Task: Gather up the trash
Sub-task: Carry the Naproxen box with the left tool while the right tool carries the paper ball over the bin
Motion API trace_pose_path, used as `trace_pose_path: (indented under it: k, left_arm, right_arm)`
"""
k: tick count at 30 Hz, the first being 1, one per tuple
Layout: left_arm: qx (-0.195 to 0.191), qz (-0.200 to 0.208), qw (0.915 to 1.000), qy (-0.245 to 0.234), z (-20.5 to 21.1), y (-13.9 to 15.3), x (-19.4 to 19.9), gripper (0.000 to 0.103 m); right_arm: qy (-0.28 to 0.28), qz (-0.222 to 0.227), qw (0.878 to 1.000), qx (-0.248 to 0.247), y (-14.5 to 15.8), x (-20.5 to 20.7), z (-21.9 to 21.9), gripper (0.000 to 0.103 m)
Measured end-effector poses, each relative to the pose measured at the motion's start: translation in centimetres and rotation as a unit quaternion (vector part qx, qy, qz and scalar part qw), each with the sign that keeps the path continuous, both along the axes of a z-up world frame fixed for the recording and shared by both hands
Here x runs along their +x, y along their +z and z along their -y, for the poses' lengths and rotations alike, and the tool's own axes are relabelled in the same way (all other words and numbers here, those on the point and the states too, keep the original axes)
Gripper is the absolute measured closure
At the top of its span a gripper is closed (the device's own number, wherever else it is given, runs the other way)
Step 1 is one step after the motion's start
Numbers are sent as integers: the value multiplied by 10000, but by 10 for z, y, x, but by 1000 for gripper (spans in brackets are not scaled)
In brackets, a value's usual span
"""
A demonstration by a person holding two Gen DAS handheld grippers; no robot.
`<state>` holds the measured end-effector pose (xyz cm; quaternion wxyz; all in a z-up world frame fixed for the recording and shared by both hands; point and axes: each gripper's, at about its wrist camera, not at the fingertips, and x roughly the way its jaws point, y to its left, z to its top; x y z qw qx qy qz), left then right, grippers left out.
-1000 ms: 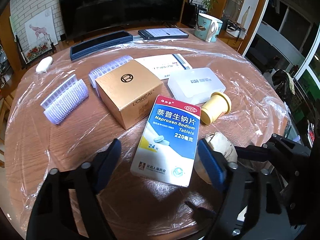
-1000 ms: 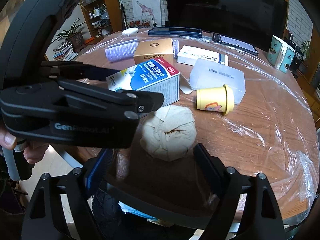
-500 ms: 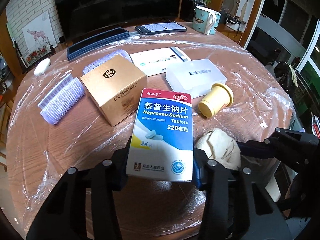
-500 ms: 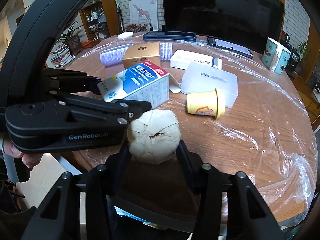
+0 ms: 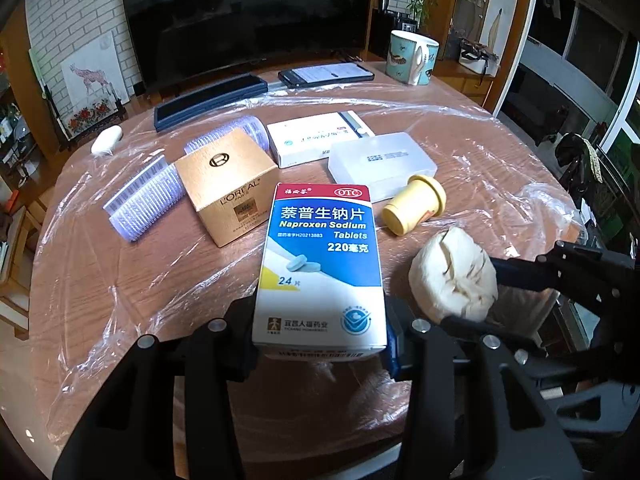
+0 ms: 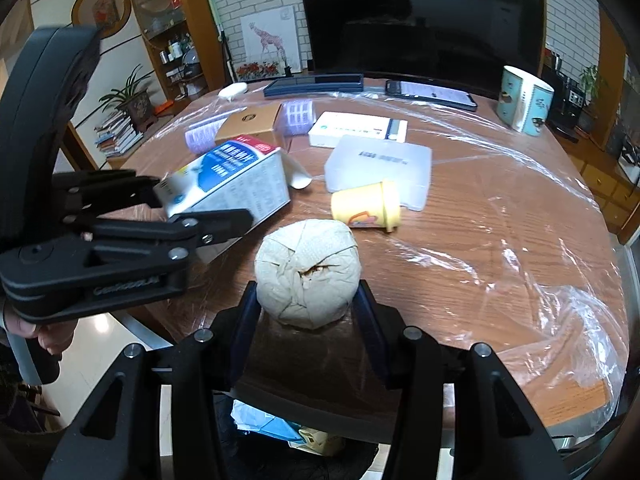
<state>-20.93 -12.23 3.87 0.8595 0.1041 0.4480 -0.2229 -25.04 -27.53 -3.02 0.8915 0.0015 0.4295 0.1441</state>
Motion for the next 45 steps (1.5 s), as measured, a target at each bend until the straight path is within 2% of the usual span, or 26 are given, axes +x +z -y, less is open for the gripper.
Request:
trace_pose_path:
  k: [13,45]
  left_arm:
    - [-78,94,9998,186,-1,10,-22,56]
    - [-234,228,9988,352,2,27,-79,56]
  right_arm:
    - [-66,65,9999,117,11,-9,17,55]
    - [393,246,9984,313,35,-54,38,55]
